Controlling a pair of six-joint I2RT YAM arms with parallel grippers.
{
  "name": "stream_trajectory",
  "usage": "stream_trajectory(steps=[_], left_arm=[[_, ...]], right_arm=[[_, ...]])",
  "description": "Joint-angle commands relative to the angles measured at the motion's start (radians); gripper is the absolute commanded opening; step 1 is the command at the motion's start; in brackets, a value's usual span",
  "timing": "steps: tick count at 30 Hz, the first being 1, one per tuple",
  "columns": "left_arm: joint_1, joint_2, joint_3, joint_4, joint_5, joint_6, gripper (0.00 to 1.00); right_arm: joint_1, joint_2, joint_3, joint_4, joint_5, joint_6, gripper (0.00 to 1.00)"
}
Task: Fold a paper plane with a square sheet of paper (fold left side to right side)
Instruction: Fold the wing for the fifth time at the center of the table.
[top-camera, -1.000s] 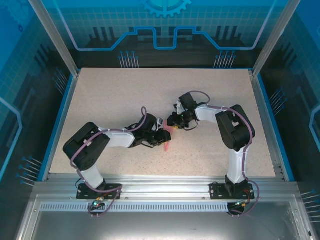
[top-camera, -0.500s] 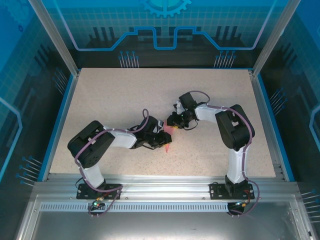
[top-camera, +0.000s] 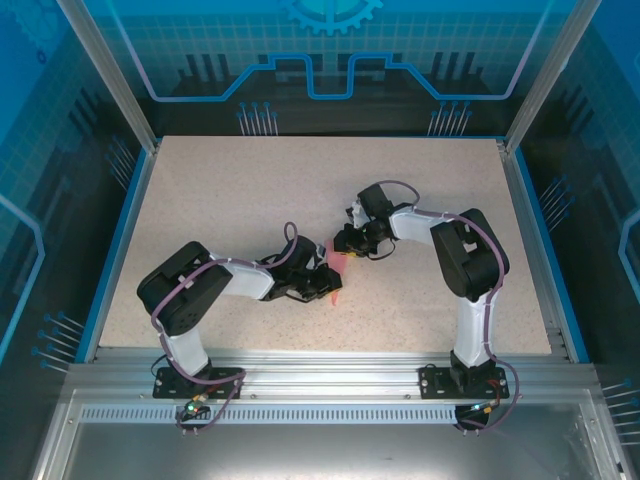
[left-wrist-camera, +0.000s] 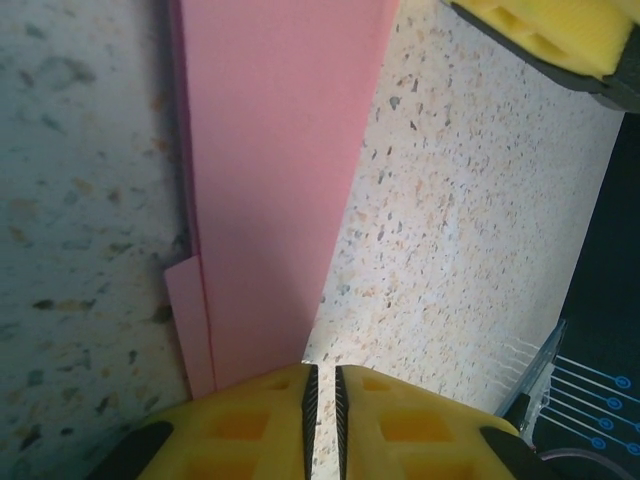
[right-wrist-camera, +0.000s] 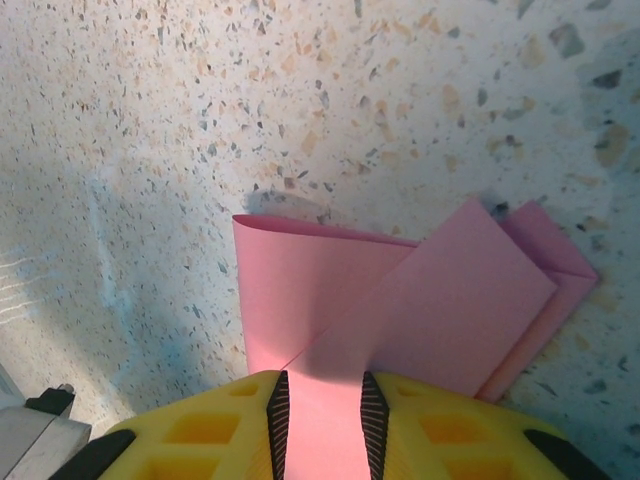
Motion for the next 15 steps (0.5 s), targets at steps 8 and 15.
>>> stream_trajectory(steps=[8,15], left_arm=[[-0.026,0.03,-0.04,-0.111,-0.025,-0.036,0.15],[-0.026,0.025,-0.041,-0.125,-0.036,-0.039,0.13]], right_arm=[[0.0,-0.194,-0.078,-0.099,0.038,-0.036,0.18],[0.071,-0.2,-0.155,-0.043,0.006,0.006,0.14]])
